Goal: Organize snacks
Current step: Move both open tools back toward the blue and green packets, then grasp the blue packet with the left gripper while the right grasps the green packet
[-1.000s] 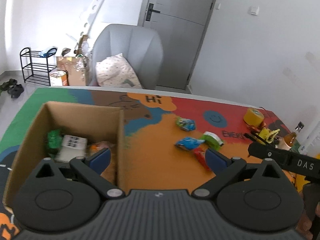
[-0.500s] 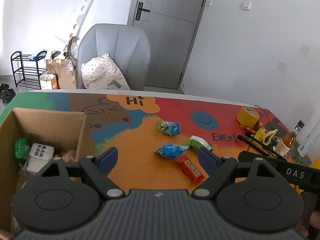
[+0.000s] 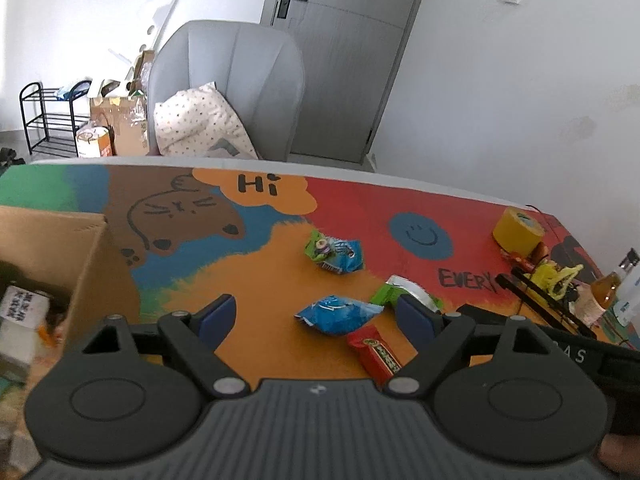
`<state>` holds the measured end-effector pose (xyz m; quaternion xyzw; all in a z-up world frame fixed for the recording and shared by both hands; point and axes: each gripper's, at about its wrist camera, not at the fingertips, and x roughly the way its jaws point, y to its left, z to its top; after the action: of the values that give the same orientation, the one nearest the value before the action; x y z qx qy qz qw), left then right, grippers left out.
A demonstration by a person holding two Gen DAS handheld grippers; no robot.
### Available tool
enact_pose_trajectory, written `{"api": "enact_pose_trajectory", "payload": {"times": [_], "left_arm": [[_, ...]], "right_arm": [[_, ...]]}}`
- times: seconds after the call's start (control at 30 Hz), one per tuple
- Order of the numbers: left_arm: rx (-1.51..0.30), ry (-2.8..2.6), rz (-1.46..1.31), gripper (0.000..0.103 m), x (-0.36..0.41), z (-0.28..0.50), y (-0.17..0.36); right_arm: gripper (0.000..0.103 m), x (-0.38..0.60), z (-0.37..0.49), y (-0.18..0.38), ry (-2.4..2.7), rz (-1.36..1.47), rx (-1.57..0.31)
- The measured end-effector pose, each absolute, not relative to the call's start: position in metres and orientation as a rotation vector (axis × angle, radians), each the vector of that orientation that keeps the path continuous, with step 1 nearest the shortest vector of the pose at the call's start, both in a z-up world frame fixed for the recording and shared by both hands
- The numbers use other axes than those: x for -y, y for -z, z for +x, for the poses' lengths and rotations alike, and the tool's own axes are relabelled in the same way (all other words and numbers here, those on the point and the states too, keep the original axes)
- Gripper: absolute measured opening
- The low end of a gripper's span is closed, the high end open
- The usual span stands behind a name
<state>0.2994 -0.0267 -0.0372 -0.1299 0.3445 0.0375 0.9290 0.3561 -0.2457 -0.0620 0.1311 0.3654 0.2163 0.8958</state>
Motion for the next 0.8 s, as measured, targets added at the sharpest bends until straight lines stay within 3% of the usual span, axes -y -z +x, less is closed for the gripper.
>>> {"api": "enact_pose_trajectory", "payload": {"times": [0.47,0.6,0.73,0.8], "left_arm": [[-0.766,-0.068,-0.279,0.086,0.033,0.340,0.078],[-0.766,-0.063,-0.259,0.078,0.035,0.347,0.081],[-0.806,-0.059,-0.259,0.058,0.033,0.352,0.088],[-0.802,-0.065,-0.241,0.053,0.034,0.350,0.090]], "right_arm": [[0.067,0.243,0.391,0.091,-0.436,0.314,-0.804],[0.067,0.245,0.397,0.096,-0.432,0.323,-0.809],[0.067,0.241,0.405,0.097,-0.435,0.339,-0.810],[0.067,0.237,0.407,0.098,-0.441,0.331,-0.809]]}}
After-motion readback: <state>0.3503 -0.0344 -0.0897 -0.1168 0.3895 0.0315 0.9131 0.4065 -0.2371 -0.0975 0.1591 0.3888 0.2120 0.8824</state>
